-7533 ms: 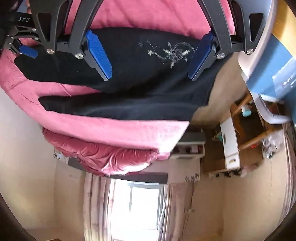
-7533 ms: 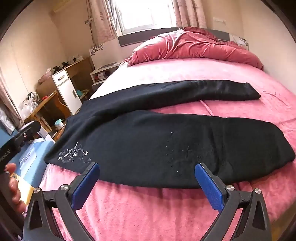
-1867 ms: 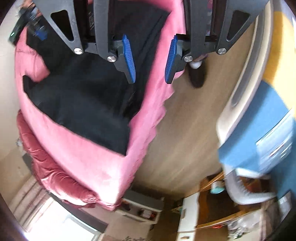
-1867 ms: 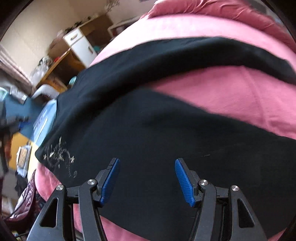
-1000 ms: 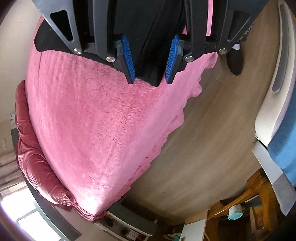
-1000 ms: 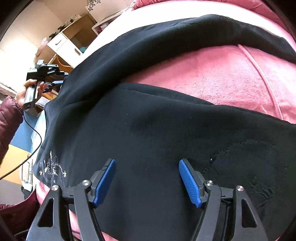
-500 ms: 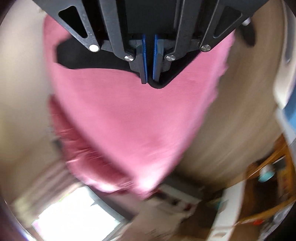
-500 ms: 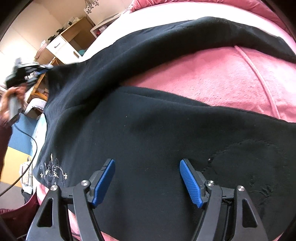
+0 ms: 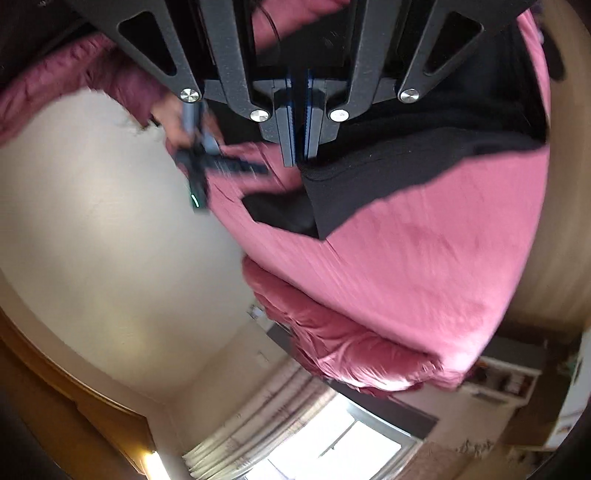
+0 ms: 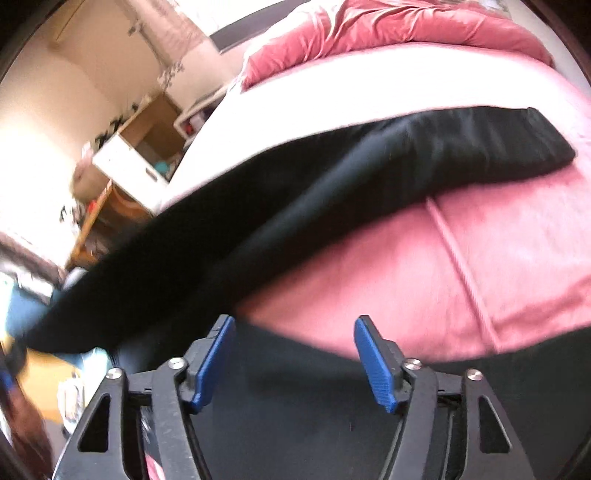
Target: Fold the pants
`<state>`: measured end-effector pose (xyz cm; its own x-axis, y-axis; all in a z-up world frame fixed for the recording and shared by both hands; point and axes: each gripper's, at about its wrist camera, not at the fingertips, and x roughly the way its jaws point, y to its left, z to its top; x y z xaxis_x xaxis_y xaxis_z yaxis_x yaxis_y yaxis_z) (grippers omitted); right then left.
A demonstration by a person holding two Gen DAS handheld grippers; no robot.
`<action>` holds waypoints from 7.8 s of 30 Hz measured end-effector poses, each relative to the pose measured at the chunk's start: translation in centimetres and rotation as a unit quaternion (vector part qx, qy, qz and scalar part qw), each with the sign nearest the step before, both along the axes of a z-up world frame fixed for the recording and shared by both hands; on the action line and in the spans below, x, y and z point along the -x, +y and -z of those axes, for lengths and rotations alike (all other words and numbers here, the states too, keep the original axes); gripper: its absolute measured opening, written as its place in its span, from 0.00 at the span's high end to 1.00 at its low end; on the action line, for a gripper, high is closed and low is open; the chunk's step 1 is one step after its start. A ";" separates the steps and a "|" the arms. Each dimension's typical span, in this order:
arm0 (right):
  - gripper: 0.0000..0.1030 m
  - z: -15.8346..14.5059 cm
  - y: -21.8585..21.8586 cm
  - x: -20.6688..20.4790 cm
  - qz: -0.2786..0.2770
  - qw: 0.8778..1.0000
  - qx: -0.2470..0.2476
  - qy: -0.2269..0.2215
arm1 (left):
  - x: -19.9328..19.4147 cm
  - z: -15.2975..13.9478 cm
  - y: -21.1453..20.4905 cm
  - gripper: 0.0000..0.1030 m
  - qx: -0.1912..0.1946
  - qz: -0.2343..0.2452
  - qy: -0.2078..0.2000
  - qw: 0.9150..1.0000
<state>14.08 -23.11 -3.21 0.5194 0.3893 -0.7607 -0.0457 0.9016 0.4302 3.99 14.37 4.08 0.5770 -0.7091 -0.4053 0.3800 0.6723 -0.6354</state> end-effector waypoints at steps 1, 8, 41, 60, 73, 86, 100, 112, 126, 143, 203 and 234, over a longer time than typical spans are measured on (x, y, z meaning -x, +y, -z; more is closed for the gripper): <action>0.45 -0.3 -0.3 -0.9 0.006 1.000 -0.010 0.000 | 1.0 0.2 -0.1 0.97 -0.003 0.003 0.000 1.000; 0.61 -1.7 -0.5 -8.4 0.056 0.997 -0.060 0.008 | 3.1 0.8 0.2 0.97 0.008 0.005 0.008 1.000; 0.93 -8.8 -5.6 1.8 0.032 0.988 -0.100 -0.110 | -14.8 -2.3 10.1 0.97 -0.091 -0.236 0.067 0.965; 0.93 1.2 -6.0 15.8 0.024 0.996 -0.086 -0.010 | 5.2 9.8 9.7 0.96 -0.067 -0.246 0.196 0.947; 0.93 5.9 -5.2 17.8 0.019 0.998 -0.031 0.045 | 7.5 14.6 9.0 0.94 -0.109 -0.229 0.283 0.925; 0.91 8.0 -5.4 17.2 0.014 0.998 -0.007 0.067 | 7.9 6.1 6.6 0.80 -0.163 -0.259 0.153 0.940; 0.47 -1.6 -5.8 11.8 0.020 0.992 0.121 -0.008 | 1.6 9.9 -6.9 0.79 -0.236 -0.057 0.142 0.960; 0.48 2.0 -5.1 -9.4 0.102 0.963 0.242 0.057 | 1.3 10.3 -12.0 0.73 -0.264 0.046 0.106 0.958; 0.94 0.8 -8.5 -8.8 0.110 0.969 0.216 0.046 | 0.0 10.6 -15.1 0.72 -0.280 0.090 0.088 0.952; 0.94 -3.1 -25.4 16.9 0.367 0.926 -0.059 -0.063 | 1.3 10.2 -22.7 0.66 -0.325 0.181 0.032 0.928; 0.74 5.4 -29.6 25.5 0.414 0.901 -0.131 -0.011 | 0.0 9.2 -18.1 0.75 -0.190 0.202 0.097 0.956; 0.91 4.0 -35.5 25.7 0.501 0.865 -0.024 0.016 | -0.5 10.2 -16.3 0.75 -0.226 0.137 0.117 0.957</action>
